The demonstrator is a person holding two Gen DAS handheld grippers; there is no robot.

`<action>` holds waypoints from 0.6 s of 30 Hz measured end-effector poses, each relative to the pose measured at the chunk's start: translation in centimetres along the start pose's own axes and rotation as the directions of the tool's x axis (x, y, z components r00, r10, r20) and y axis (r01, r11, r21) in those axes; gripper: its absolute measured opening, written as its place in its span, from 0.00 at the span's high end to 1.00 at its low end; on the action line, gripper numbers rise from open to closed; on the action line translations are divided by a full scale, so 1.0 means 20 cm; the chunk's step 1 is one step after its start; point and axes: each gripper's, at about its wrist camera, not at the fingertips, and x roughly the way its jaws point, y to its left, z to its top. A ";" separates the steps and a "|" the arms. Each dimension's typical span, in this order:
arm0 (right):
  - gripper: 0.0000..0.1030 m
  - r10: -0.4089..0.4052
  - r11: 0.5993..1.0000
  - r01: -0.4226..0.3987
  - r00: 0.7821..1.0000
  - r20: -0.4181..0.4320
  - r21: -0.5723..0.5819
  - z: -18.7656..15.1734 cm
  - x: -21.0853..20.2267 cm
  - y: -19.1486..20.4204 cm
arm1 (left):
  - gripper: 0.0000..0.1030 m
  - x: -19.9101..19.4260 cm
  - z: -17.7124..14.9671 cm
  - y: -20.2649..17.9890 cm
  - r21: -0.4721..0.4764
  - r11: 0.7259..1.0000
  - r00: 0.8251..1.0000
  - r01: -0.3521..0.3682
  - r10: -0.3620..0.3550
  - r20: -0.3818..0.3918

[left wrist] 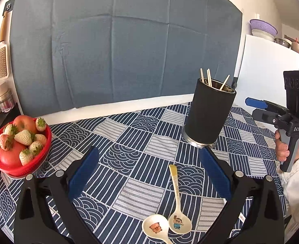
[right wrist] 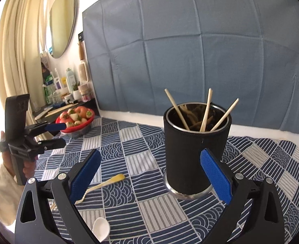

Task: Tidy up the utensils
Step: 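Move both tools away from the holder toward the white spoons on the table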

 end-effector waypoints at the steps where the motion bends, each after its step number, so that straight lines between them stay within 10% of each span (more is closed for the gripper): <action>1: 0.09 0.002 1.000 -0.002 1.000 -0.010 -0.007 -0.02 0.01 0.01 | 0.06 0.00 -0.01 0.00 0.000 1.000 1.000 -0.003 0.003 -0.007; 18: 0.10 0.158 0.981 -0.182 0.950 -0.270 -0.065 -0.29 0.21 0.18 | 0.06 -0.04 -0.22 -0.06 0.009 0.999 0.994 0.039 -0.038 -0.101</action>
